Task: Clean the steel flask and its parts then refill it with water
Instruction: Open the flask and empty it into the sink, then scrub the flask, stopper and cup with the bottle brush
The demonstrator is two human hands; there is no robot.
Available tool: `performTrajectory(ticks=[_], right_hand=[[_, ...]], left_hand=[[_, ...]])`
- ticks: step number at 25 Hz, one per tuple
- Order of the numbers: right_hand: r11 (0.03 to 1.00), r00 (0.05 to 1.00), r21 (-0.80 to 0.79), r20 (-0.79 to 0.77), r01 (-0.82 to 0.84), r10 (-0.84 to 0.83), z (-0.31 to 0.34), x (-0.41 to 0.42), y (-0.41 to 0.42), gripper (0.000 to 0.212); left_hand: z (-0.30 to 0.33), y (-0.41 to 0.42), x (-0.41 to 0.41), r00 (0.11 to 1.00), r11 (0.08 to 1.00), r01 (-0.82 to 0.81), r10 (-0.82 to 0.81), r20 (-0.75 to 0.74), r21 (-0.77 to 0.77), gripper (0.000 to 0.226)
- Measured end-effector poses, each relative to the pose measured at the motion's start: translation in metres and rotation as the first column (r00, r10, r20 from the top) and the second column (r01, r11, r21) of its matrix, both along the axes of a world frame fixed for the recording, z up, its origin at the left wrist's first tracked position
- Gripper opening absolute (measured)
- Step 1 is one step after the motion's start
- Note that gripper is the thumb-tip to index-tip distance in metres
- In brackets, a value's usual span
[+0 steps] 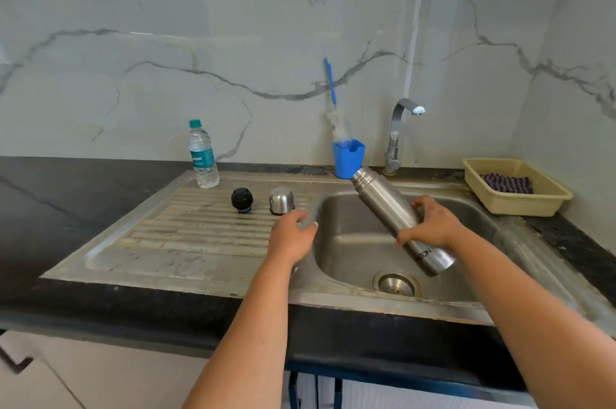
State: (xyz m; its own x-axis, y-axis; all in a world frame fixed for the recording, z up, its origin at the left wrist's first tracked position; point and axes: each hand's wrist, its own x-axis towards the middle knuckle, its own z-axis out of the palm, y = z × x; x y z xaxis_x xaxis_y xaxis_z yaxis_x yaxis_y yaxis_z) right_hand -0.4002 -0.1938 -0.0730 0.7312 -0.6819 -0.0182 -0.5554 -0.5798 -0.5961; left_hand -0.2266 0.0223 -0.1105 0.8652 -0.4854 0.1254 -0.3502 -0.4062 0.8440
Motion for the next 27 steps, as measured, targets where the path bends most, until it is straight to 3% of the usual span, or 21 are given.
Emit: performTrajectory(ticks=[2,3,7,10,12,14,18,20,22,24,27], right_hand=[[0.998,0.997,0.0,0.019,-0.069,0.069,0.016,0.012,0.02,0.089],[0.994,0.993,0.008,0.036,-0.109,0.108,0.023,0.019,0.034,0.09],[0.929,0.944,0.235,0.233,-0.286,0.231,0.039,0.054,0.106,0.098],[0.711,0.892,0.574,0.418,-0.405,0.171,0.044,0.081,0.161,0.081],[0.563,0.885,0.697,0.441,-0.443,0.151,0.051,0.096,0.189,0.062],[0.464,0.903,0.776,0.387,-0.428,0.186,0.063,0.109,0.212,0.044],[0.269,0.881,0.843,0.412,-0.465,0.232,0.081,0.141,0.238,0.042],[0.304,0.862,0.814,0.416,-0.495,0.29,0.087,0.159,0.244,0.045],[0.401,0.864,0.771,0.384,-0.494,0.325,0.092,0.175,0.247,0.051],[0.537,0.87,0.686,0.353,-0.491,0.345,0.094,0.194,0.25,0.043],[0.758,0.844,0.372,0.27,-0.536,0.464,0.089,0.217,0.252,0.027]], left_hand=[[0.009,0.02,-0.002,0.996,0.976,-0.031,0.012,-0.087,-0.216,0.027],[0.012,0.03,-0.003,0.998,0.964,-0.018,0.002,-0.059,-0.264,0.027],[0.019,0.077,0.003,0.969,0.974,0.128,-0.083,0.231,-0.188,0.063],[0.015,0.114,0.015,0.886,0.984,0.155,-0.101,0.452,-0.083,0.089],[0.015,0.136,0.026,0.827,0.988,0.143,-0.085,0.556,-0.062,0.093],[0.017,0.157,0.038,0.81,0.989,0.119,-0.044,0.584,-0.091,0.088],[0.032,0.19,0.062,0.848,0.972,0.113,0.015,0.529,-0.208,0.074],[0.041,0.204,0.076,0.873,0.973,0.107,0.006,0.487,-0.204,0.069],[0.049,0.213,0.088,0.914,0.97,0.134,-0.042,0.404,-0.202,0.065],[0.056,0.217,0.1,0.946,0.958,0.16,-0.08,0.313,-0.239,0.063],[0.066,0.219,0.122,0.968,0.954,0.148,-0.086,0.236,-0.262,0.063]])
